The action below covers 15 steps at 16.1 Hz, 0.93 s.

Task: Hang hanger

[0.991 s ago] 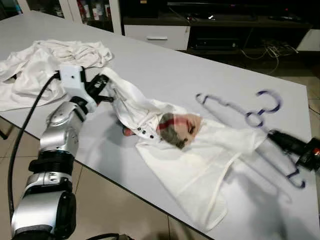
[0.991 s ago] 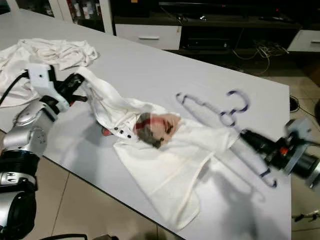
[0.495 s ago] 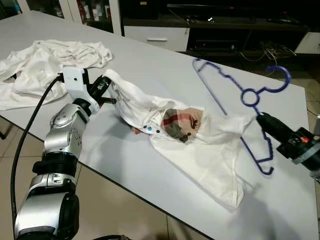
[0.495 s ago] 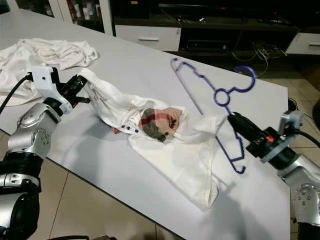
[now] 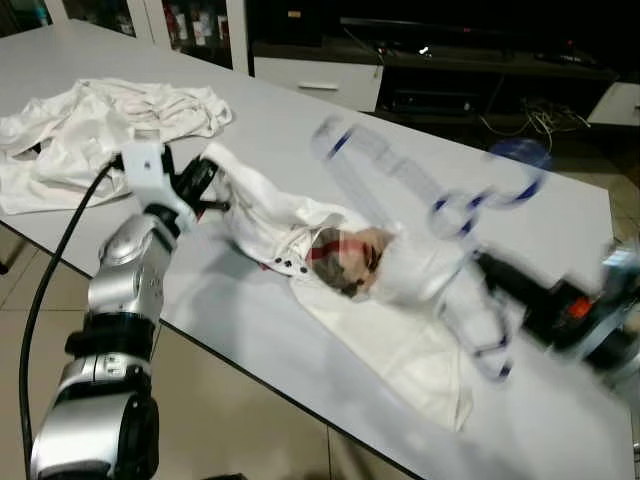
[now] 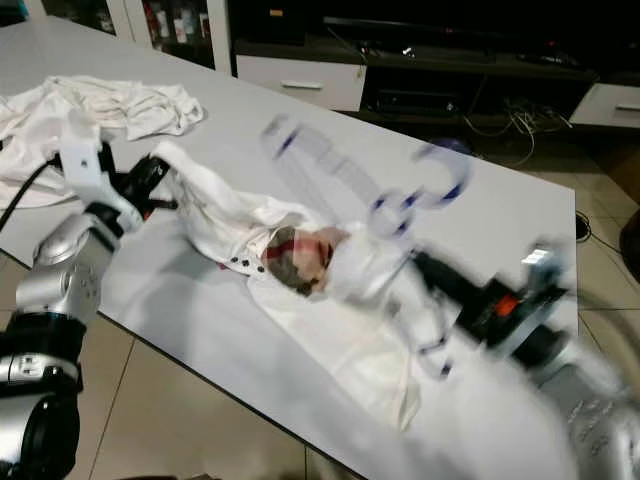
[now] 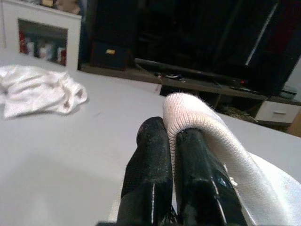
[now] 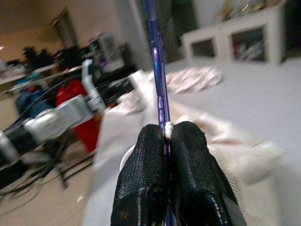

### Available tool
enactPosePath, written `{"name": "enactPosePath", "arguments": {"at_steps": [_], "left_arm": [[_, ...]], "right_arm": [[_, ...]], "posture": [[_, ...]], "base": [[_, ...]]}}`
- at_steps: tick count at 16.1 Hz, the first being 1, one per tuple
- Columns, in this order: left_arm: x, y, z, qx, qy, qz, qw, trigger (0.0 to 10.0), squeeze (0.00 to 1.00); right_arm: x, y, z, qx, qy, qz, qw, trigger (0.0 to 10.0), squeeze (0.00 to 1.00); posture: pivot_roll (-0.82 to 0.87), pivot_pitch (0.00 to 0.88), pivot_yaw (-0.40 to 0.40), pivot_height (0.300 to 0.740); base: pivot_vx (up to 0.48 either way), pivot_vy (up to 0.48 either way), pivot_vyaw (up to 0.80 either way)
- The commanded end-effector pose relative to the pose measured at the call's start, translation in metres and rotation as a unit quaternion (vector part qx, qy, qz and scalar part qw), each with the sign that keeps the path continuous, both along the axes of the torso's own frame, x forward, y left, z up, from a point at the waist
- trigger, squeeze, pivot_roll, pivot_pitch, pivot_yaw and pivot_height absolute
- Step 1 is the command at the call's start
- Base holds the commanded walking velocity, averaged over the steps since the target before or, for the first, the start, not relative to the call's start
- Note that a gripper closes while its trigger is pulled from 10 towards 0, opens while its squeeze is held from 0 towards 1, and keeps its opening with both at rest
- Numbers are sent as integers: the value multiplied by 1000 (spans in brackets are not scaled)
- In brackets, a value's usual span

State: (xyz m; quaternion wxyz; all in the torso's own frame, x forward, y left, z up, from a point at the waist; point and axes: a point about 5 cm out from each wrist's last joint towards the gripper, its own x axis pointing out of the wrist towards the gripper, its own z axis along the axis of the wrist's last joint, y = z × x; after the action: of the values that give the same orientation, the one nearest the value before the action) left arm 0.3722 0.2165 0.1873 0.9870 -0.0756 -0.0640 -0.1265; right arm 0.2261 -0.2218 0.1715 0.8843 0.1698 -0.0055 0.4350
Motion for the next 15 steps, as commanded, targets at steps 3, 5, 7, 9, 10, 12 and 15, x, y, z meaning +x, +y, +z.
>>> {"name": "enactPosePath", "arguments": {"at_steps": [3,5,7,9,10,12,15], "left_arm": [[-1,-8,0,-10,-8,-3,1000,10000,0],[-2,-11,-2,-14,-7,-5,1000,10000,0],[-2,-13,-3,-16,-6,-6,1000,10000,0],[-4,-16,-6,-21,-6,-5,1000,10000,0],[-5,-17,-6,-22,-6,-4,1000,10000,0],[-6,-17,-8,-26,-6,-1,1000,10000,0],[-8,-17,-9,-32,-6,2,999,10000,0]], "right_arm": [[-6,18,-16,-122,-12,26,992,0,0],[-6,22,-23,-158,-11,27,987,3961,0],[-7,26,-32,-192,-13,29,981,4941,0],[-4,29,-44,-222,-4,18,975,10000,0],[-2,30,-48,-230,0,18,973,10000,231],[1,30,-50,-246,0,17,969,10000,980],[6,31,-49,-257,-9,-6,966,10000,1000]], "posture": [[-20,40,-73,740],[-21,40,-75,740],[-22,43,-82,740],[-8,46,-95,740],[-8,47,-98,740],[-15,55,-104,740],[-29,81,-81,740]], "base": [[0,0,0],[0,0,0],[0,0,0],[0,0,0],[0,0,0],[0,0,0],[0,0,0]]}}
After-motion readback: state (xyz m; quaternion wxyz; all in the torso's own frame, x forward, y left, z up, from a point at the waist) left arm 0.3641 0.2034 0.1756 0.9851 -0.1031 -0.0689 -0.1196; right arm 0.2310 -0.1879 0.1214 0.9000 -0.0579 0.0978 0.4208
